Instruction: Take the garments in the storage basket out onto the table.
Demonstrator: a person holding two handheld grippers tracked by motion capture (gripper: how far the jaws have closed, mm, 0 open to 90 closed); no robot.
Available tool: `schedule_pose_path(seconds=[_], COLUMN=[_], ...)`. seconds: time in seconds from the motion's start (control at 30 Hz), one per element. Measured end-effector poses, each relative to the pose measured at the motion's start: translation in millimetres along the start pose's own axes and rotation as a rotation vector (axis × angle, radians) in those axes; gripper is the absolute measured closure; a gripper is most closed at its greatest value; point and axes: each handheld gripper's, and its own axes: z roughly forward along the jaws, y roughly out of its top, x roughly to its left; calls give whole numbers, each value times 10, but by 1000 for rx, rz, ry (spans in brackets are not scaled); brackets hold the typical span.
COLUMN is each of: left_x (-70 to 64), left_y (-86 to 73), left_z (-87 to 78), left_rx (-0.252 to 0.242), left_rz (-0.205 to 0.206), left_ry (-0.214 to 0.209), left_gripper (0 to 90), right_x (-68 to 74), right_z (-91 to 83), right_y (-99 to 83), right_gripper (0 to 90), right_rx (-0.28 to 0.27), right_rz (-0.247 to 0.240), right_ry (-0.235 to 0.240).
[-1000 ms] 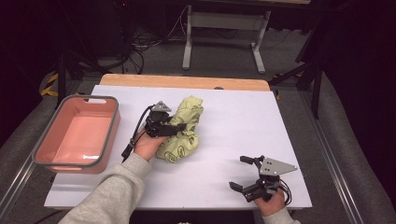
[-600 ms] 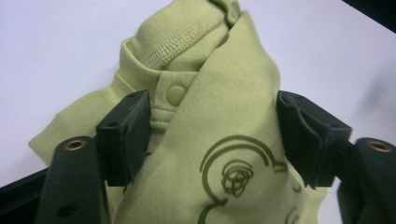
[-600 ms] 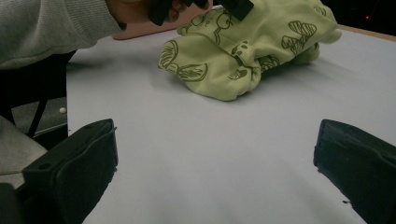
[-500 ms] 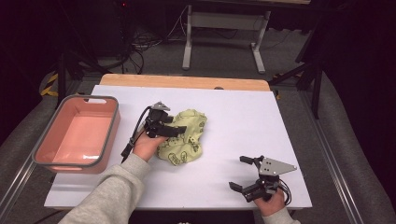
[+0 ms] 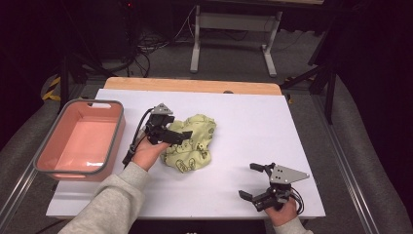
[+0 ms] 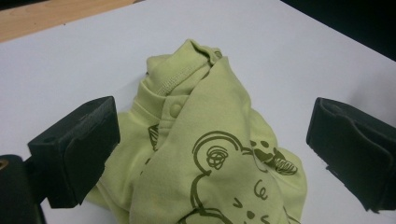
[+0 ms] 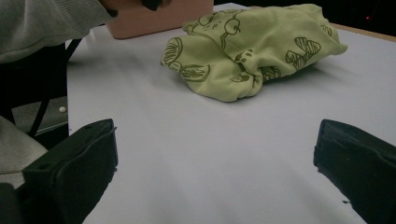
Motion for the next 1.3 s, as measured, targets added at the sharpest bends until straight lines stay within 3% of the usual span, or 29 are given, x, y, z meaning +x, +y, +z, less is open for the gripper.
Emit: schedule_pose_path(seconds=[0.37,0.63,0.93,1.3], left_x=[-81,-180,-249,-219], left_y=[18,-32,-256,-560], left_z=[-269,-535,-845,-1017], left_rx=[-41,-79,-125,-160], left_rz=[34,88,129,99], left_ry=[-20,-61,-87,-105], left_gripper=[37,35,33,32], right_x=[3,9,8,11], right_z=[-12,-16,-25,-36], right_y=[0,6,11,15], right_gripper=[5,5,5,4], right_rx=[-2,-4,-7,-13], right_rz=[-1,-2,-5,-4], right_ry=[-2,-4,-4,-3])
